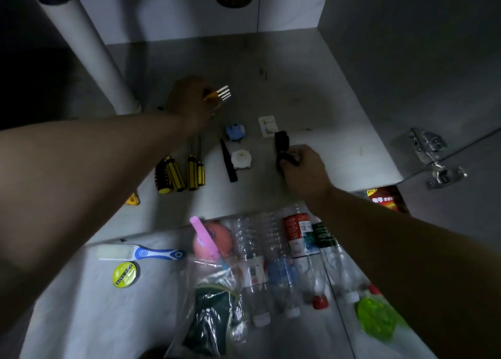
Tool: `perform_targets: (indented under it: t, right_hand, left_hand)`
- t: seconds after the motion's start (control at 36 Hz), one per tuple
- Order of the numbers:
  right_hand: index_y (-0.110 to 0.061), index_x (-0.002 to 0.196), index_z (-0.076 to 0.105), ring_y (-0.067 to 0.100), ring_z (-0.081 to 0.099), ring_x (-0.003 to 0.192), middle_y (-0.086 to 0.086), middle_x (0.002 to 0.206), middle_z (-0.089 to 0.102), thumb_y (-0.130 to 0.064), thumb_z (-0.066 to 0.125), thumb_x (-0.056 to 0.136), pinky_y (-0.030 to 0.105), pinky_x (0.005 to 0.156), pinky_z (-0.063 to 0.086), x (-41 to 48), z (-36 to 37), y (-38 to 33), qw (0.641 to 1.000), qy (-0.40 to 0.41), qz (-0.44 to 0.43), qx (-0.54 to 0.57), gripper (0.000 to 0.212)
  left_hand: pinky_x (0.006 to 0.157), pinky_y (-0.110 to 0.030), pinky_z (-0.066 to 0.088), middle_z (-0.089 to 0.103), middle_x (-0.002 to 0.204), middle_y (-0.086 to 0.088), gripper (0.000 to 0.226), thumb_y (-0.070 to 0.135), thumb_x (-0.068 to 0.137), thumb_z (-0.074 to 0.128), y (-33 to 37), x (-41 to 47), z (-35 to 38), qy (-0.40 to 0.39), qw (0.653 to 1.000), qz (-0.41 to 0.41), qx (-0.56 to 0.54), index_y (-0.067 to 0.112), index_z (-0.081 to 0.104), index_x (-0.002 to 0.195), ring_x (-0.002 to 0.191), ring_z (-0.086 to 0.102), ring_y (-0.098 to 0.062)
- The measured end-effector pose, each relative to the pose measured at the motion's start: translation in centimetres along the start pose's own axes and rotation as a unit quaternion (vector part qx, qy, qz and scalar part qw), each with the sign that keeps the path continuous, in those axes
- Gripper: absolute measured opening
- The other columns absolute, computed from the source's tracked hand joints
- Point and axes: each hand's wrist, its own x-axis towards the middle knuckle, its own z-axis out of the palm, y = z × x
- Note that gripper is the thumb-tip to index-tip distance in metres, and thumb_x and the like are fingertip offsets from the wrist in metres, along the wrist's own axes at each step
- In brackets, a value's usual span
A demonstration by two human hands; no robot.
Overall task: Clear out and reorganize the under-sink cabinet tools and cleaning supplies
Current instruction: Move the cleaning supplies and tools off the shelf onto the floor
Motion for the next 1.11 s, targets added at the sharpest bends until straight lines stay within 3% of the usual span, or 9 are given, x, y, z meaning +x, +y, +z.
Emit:
perform_targets:
  t: [0.14,0.22,0.31,0.42,0.58,0.81,0.94,1.03,1.11]
  right_hand:
    - [-0.008,0.114,0.065,0.023,0.066,0.099,0.009,0.106,0.07,-0.009,0.06,0.096,0.027,0.084,0.05,-3.3,-0.8,-1.8,0.999,0.006,-0.015,0.046,0.019]
    - [-0.009,0.115,0.065,0.024,0.066,0.098,0.008,0.106,0.068,-0.011,0.062,0.095,0.036,0.091,0.053,-5.7,-1.1,-3.8,0.998,-0.005,-0.039,0.049,0.021]
    - [-0.008,0.118,0.065,0.024,0.066,0.099,0.009,0.108,0.069,-0.011,0.064,0.094,0.03,0.091,0.054,-8.4,-1.0,-5.9,0.996,-0.019,-0.063,0.055,0.024]
    - [-0.014,0.111,0.066,0.005,0.06,0.076,-0.004,0.09,0.066,-0.011,0.067,0.093,0.007,0.065,0.045,-12.3,0.1,-8.5,0.993,-0.042,-0.099,0.055,0.019]
    - [-0.009,0.105,0.067,0.003,0.058,0.053,-0.008,0.073,0.069,-0.013,0.066,0.095,0.016,0.046,0.041,-17.5,4.8,-9.5,0.972,-0.205,-0.062,0.097,0.011]
    - [-0.01,0.082,0.062,0.006,0.057,0.039,0.006,0.062,0.066,-0.018,0.059,0.094,0.017,0.043,0.045,-21.4,15.4,-5.9,0.942,-0.325,0.032,-0.072,0.015]
    - [-0.005,0.096,0.061,0.023,0.065,0.07,0.016,0.091,0.069,-0.014,0.055,0.094,0.03,0.066,0.058,-22.0,20.2,-3.4,0.924,-0.344,0.115,-0.119,0.011]
    - [-0.001,0.126,0.049,0.03,0.062,0.11,0.017,0.123,0.059,-0.014,0.063,0.09,0.033,0.096,0.05,-22.2,22.2,-2.1,0.929,-0.31,0.142,-0.145,0.041]
    - [-0.009,0.132,0.042,0.02,0.049,0.105,0.008,0.129,0.051,-0.025,0.063,0.093,0.024,0.083,0.031,-22.4,22.9,-1.8,0.943,-0.243,0.117,-0.195,0.048]
  left_hand:
    - [0.076,-0.034,0.052,0.068,0.097,-0.013,0.015,0.016,0.099,0.062,-0.1,-4.6,-2.5,0.047,0.994,-0.025,-0.099,0.004,0.069,0.105,0.09,0.066,-0.022]
    - [0.057,-0.02,0.053,0.064,0.085,-0.004,0.006,0.011,0.102,0.058,0.3,-8.8,-3.3,0.062,0.965,-0.078,-0.243,0.014,0.06,0.096,0.065,0.064,-0.002]
    - [0.061,-0.027,0.057,0.066,0.085,-0.007,0.004,0.007,0.104,0.053,0.1,-13.2,-4.0,0.065,0.915,-0.138,-0.374,0.01,0.055,0.104,0.067,0.068,-0.014]
    - [0.061,-0.022,0.055,0.067,0.085,-0.011,0.013,0.002,0.103,0.052,-1.5,-18.7,-4.4,0.075,0.887,-0.191,-0.413,0.011,0.061,0.103,0.066,0.065,-0.013]
    - [0.064,-0.021,0.053,0.062,0.108,-0.027,0.035,-0.012,0.101,0.046,-5.4,-25.4,-2.9,0.078,0.849,-0.279,-0.441,-0.009,0.045,0.136,0.081,0.063,-0.027]
    - [0.078,-0.035,0.058,0.068,0.095,-0.021,0.018,-0.009,0.097,0.057,-12.3,-33.5,0.2,0.088,0.801,-0.398,-0.437,0.006,0.056,0.107,0.078,0.066,-0.025]
    - [0.06,-0.019,0.058,0.065,0.089,-0.018,0.019,-0.008,0.098,0.055,-14.8,-37.0,3.6,0.12,0.723,-0.498,-0.463,-0.002,0.06,0.116,0.059,0.067,-0.011]
    - [0.063,-0.019,0.058,0.066,0.1,-0.022,0.02,-0.007,0.1,0.051,-15.3,-37.7,5.0,0.11,0.682,-0.534,-0.487,0.001,0.061,0.115,0.071,0.067,-0.016]
    - [0.07,-0.024,0.058,0.066,0.106,-0.025,0.023,-0.006,0.102,0.047,-15.8,-37.7,5.5,0.099,0.674,-0.547,-0.487,0.002,0.058,0.121,0.076,0.066,-0.019]
